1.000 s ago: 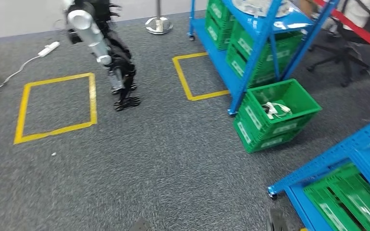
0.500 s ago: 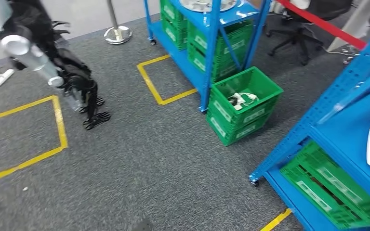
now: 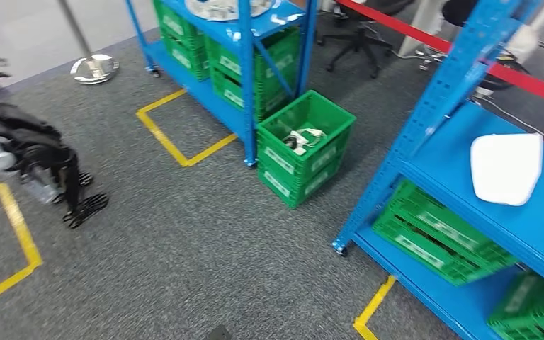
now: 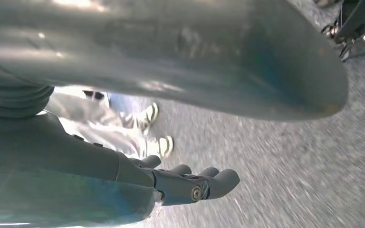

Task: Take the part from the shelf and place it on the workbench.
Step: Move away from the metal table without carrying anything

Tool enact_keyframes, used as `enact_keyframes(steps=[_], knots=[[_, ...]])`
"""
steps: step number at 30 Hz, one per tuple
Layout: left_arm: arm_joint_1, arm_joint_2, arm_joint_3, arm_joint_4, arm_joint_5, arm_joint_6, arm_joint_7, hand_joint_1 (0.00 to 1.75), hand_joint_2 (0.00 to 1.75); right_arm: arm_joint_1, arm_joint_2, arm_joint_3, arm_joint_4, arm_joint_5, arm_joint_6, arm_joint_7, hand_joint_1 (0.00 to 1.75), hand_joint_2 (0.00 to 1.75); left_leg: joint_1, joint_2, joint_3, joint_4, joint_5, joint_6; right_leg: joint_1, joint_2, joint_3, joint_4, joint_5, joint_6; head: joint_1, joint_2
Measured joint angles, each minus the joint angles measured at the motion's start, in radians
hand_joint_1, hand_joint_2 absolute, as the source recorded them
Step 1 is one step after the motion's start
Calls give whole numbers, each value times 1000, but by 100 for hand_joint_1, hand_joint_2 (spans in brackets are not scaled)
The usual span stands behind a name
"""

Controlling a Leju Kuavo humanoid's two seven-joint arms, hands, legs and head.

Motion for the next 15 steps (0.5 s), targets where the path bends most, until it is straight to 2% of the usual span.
enact_keyframes(steps=[1, 2, 4, 5, 6, 7, 9, 10, 11, 12, 13, 14, 15], knots=[[0, 1, -2, 0, -1, -2, 0, 0, 0, 2, 0, 0, 1, 0, 4, 1, 0, 0, -1, 17, 4, 0, -5, -1, -2, -7, -10, 20, 3, 1, 0, 0], [-1, 0, -3, 0, -2, -3, 1, 0, 0, 6, 0, 0, 3, -1, 6, 2, 0, 0, -1, 31, 10, 0, -10, -3, -3, -11, -1, 1, 25, 0, 0, 0], [-4, -2, -6, 0, -4, -5, 1, 0, 0, 11, -1, 1, 7, -2, 9, 3, 0, 0, -1, 53, 23, 0, -21, -9, 0, -35, 61, -118, 93, -7, 1, 0], [-6, -4, -6, 0, -5, -6, 1, 0, 0, 12, -2, 1, 8, -2, 11, 4, 0, 0, -3, 62, 29, -1, -27, -13, 5, -55, 92, -176, 113, -12, 2, 0], [-8, -5, -7, 0, -6, -6, 0, 0, 0, 11, -3, 1, 9, -3, 14, 6, 0, 0, -5, 70, 34, -2, -31, -19, 10, -71, 112, -214, 121, -18, 2, 0], [-9, -6, -8, 0, -6, -7, 0, 0, 0, 10, -3, 1, 11, -4, 17, 7, 0, 0, -8, 78, 37, -4, -34, -24, 15, -80, 119, -229, 115, -25, 2, 0], [-10, -7, -12, 0, -7, -9, -1, 0, 0, 9, -2, 1, 14, -8, 21, 11, 0, 0, -10, 92, 48, -9, -41, -34, 17, -68, 122, -235, 110, -37, 0, 0], [-12, -8, -14, -1, -8, -9, -1, 0, 0, 10, -2, 1, 15, -10, 22, 11, 0, 0, -9, 75, 52, -7, -48, -40, 14, -59, 125, -239, 109, -41, -1, 0], [-13, -9, -15, -1, -8, -9, -2, 0, 0, 10, -2, 1, 16, -11, 23, 12, 0, 0, -7, 46, 47, 10, -62, -43, 12, -50, 130, -243, 109, -47, -3, 0], [-14, -9, -16, -1, -8, -9, -2, 0, 0, 8, -2, 1, 16, -12, 23, 12, 0, 0, -5, 11, 28, 49, -84, -46, 9, -40, 134, -247, 109, -52, -6, 0], [-13, -9, -17, -1, -8, -9, -2, 0, 0, 6, -2, 1, 16, -12, 23, 13, 0, 0, -4, -23, -6, 111, -111, -47, 9, -30, 137, -250, 109, -57, -9, 0], [-11, -9, -19, -1, -8, -9, -2, 0, 0, 4, -1, 1, 17, -12, 24, 13, 0, 0, -4, -35, -50, 184, -137, -46, 10, -17, 139, -250, 107, -61, -12, 0], [-9, -8, -20, -1, -8, -9, -1, 0, 0, 3, -1, 1, 17, -12, 24, 13, 0, 0, -5, -35, -92, 245, -150, -45, 11, -2, 141, -250, 105, -64, -13, 0]])
